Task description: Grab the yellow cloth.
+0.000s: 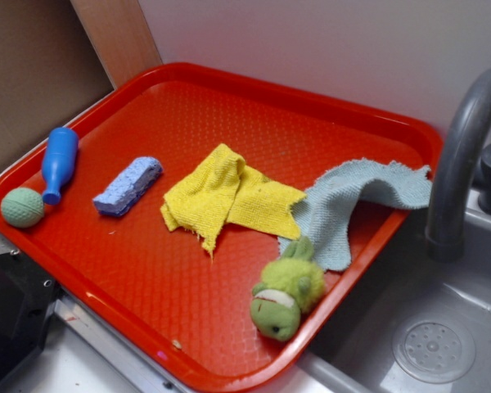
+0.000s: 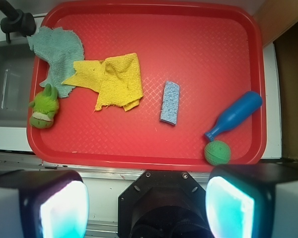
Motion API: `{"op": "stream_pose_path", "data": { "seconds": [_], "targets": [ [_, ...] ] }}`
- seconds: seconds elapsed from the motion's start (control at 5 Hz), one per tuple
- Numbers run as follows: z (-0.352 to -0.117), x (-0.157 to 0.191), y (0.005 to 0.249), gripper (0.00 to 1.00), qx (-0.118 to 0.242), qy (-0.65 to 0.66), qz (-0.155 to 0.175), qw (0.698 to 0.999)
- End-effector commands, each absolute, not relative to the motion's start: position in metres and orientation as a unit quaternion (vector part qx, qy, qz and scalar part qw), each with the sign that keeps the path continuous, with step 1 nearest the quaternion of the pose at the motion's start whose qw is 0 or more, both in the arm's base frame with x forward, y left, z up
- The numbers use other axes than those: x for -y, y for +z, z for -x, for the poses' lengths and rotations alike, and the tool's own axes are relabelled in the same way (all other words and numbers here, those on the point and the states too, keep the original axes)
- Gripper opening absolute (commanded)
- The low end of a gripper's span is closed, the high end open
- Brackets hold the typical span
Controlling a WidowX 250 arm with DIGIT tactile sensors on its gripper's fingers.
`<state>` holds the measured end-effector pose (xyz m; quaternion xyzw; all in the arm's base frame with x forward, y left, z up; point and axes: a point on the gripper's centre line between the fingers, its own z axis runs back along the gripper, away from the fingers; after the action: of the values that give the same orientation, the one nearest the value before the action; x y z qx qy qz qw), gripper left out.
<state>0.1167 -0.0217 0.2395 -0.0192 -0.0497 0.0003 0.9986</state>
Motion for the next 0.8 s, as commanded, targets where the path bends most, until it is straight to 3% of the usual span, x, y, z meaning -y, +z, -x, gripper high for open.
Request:
{"op": "stream_pose_path", "data": {
  "seconds": [0.0, 0.2, 0.4, 0.6],
  "targets": [
    [-0.117, 0.022, 0.240, 1.00, 0.050, 0.000, 0.019, 0.999],
    [-0.154, 0.018, 0.201, 1.00, 0.041, -0.050, -0.023, 0.998],
    [-0.198, 0.018, 0.176, 1.00, 0.039, -0.096, -0.037, 0.994],
    [-0.230, 0.024, 0.133, 1.00, 0.038, -0.203, -0.050, 0.977]
  ]
}}
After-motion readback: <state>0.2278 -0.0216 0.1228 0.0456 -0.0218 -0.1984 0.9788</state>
